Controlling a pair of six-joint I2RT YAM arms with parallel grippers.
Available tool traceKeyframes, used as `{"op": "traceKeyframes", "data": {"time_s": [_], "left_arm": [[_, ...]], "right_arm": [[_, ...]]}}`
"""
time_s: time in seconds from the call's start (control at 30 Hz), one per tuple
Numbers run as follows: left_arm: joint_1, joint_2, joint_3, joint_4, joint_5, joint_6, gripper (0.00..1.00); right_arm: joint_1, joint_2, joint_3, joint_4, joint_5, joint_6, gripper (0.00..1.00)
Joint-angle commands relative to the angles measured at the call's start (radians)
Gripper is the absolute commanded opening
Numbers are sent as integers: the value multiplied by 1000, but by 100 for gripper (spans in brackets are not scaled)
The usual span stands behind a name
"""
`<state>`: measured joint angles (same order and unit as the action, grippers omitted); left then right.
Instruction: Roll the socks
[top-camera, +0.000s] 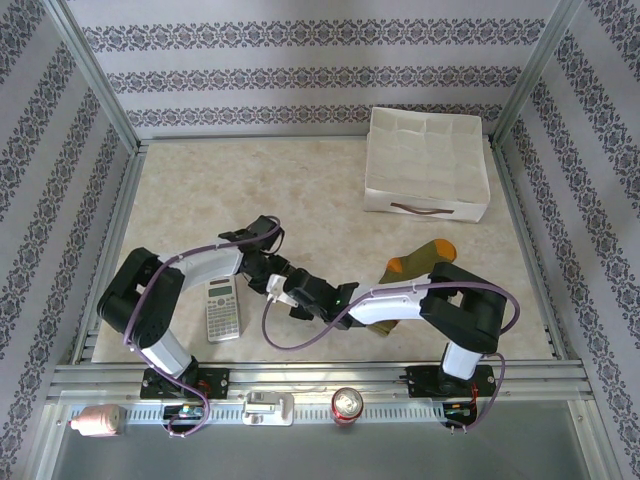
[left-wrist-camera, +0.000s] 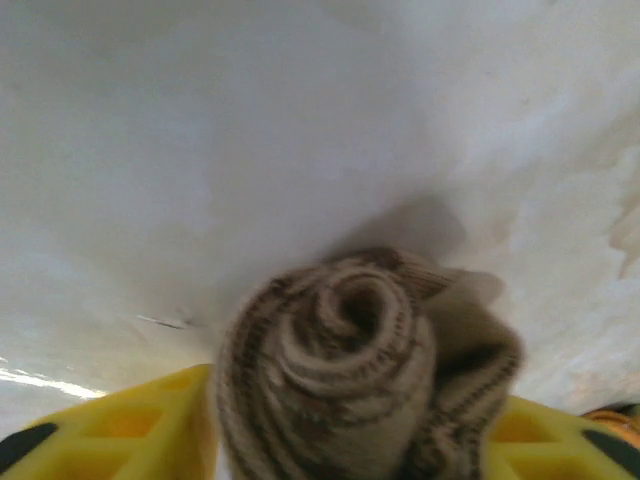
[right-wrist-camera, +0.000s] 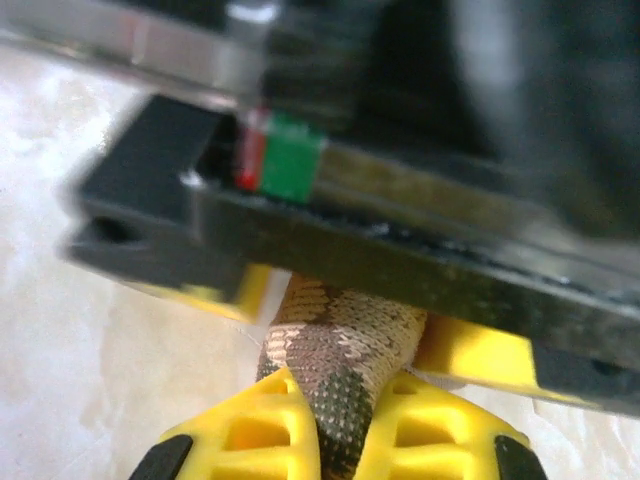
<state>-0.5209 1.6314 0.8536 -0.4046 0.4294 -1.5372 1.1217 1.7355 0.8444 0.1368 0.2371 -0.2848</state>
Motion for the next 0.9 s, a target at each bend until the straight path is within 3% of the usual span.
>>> {"op": "traceKeyframes", "data": {"time_s": [0.0, 0.13, 0.33, 0.53, 0.87], "left_arm": [[10, 0, -98, 75, -56, -41, 63], [11, -2, -126, 217, -88, -43, 73], [9, 19, -147, 350, -100, -45, 74], [3, 55, -154, 438, -92, -46, 68], [-12, 75, -168, 458, -102, -19, 59]], "right_arm": [[-40, 35, -29, -115, -189, 112, 0], [-98, 32, -54, -116, -374, 204, 0], [-190, 48, -69, -97, -571, 332, 0], [-287, 117, -56, -57, -798, 490, 0], [-387, 154, -72, 115, -995, 799, 0]]}}
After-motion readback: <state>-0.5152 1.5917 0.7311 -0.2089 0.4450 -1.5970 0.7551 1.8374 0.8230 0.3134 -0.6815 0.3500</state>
